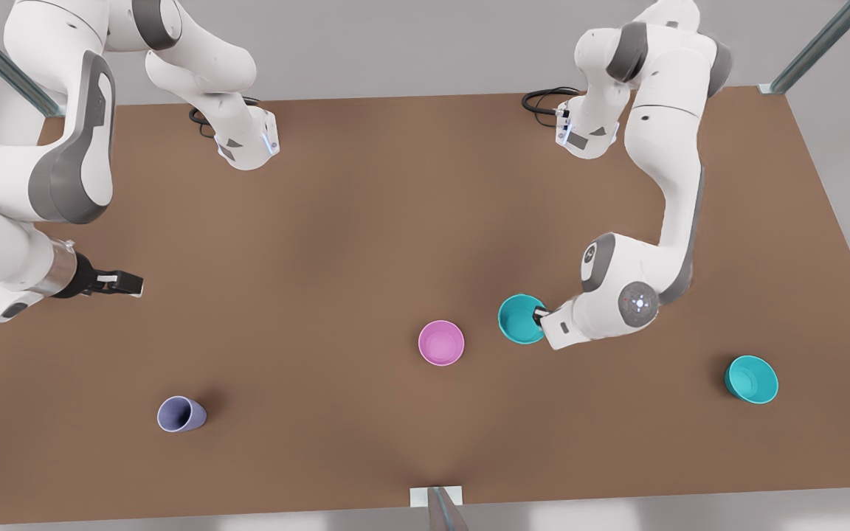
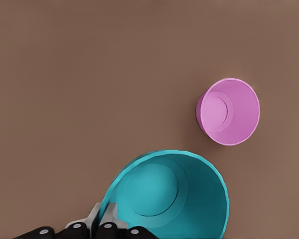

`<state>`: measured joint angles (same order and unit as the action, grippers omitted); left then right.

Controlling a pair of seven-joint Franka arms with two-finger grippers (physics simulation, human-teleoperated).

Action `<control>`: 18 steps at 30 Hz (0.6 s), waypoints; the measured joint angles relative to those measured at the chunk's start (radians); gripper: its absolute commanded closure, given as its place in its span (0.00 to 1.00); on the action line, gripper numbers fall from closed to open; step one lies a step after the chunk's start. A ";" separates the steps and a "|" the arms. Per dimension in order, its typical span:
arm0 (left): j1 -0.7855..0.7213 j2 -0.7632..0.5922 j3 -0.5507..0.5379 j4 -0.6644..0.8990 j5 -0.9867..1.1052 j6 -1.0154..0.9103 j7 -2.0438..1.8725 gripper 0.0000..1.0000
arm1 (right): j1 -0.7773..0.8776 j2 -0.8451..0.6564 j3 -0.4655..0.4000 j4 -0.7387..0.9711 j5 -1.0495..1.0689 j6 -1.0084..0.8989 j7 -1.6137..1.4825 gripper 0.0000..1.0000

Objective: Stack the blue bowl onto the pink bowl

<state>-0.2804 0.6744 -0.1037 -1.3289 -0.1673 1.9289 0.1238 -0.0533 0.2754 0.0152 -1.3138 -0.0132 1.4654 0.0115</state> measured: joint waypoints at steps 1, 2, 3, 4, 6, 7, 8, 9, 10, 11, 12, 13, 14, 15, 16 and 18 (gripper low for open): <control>-0.044 0.073 0.008 0.103 0.006 -0.014 -0.035 0.79 | 0.001 0.001 0.000 0.001 0.000 0.000 -0.007 0.00; -0.080 0.120 0.026 0.173 0.011 -0.025 -0.069 0.79 | 0.001 0.002 0.001 0.001 -0.001 0.000 -0.013 0.00; -0.105 0.169 0.041 0.244 0.015 -0.034 -0.102 0.79 | 0.002 0.003 0.002 0.001 -0.001 0.001 -0.020 0.00; -0.128 0.209 0.057 0.297 0.017 -0.042 -0.134 0.79 | 0.003 0.003 0.002 0.002 -0.001 0.001 -0.026 0.00; -0.162 0.251 0.070 0.341 0.019 -0.049 -0.198 0.79 | 0.003 0.004 0.003 0.002 -0.001 0.001 -0.036 0.00; -0.175 0.262 0.072 0.349 0.019 -0.051 -0.229 0.79 | 0.003 0.004 0.003 0.002 -0.001 0.001 -0.041 0.00; -0.185 0.270 0.072 0.352 0.019 -0.053 -0.258 0.79 | 0.003 0.005 0.003 0.002 -0.001 0.001 -0.046 0.00; -0.191 0.275 0.073 0.354 0.016 -0.055 -0.286 0.79 | 0.004 0.005 0.003 0.002 -0.001 0.002 -0.050 0.00; -0.198 0.281 0.073 0.355 0.013 -0.057 -0.312 0.79 | 0.005 0.005 0.003 0.002 -0.001 0.002 -0.054 0.00; -0.202 0.285 0.073 0.355 0.011 -0.058 -0.337 0.79 | 0.005 0.005 0.003 0.002 -0.001 0.002 -0.058 0.00; -0.206 0.289 0.073 0.356 0.009 -0.059 -0.360 0.79 | 0.006 0.005 0.003 0.002 -0.001 0.002 -0.062 0.00; -0.214 0.292 0.073 0.354 0.008 -0.060 -0.383 0.79 | 0.006 0.005 0.003 0.001 -0.001 0.002 -0.065 0.00; -0.218 0.294 0.072 0.353 0.005 -0.061 -0.404 0.79 | 0.006 0.005 0.004 0.001 -0.001 0.002 -0.068 0.00; -0.221 0.295 0.072 0.352 -0.001 -0.062 -0.425 0.79 | 0.006 0.005 0.003 0.000 -0.001 0.003 -0.071 0.00; -0.223 0.298 0.072 0.351 -0.006 -0.063 -0.444 0.79 | 0.006 0.005 0.004 0.000 -0.001 0.003 -0.074 0.00; -0.231 0.306 0.072 0.351 -0.013 -0.064 -0.480 0.79 | 0.008 0.006 0.005 0.000 -0.002 0.003 -0.078 0.00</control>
<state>-0.5114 0.9801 -0.0321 -0.9777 -0.1802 1.8648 -0.3562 -0.0450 0.2813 0.0198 -1.3135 -0.0150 1.4681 -0.0668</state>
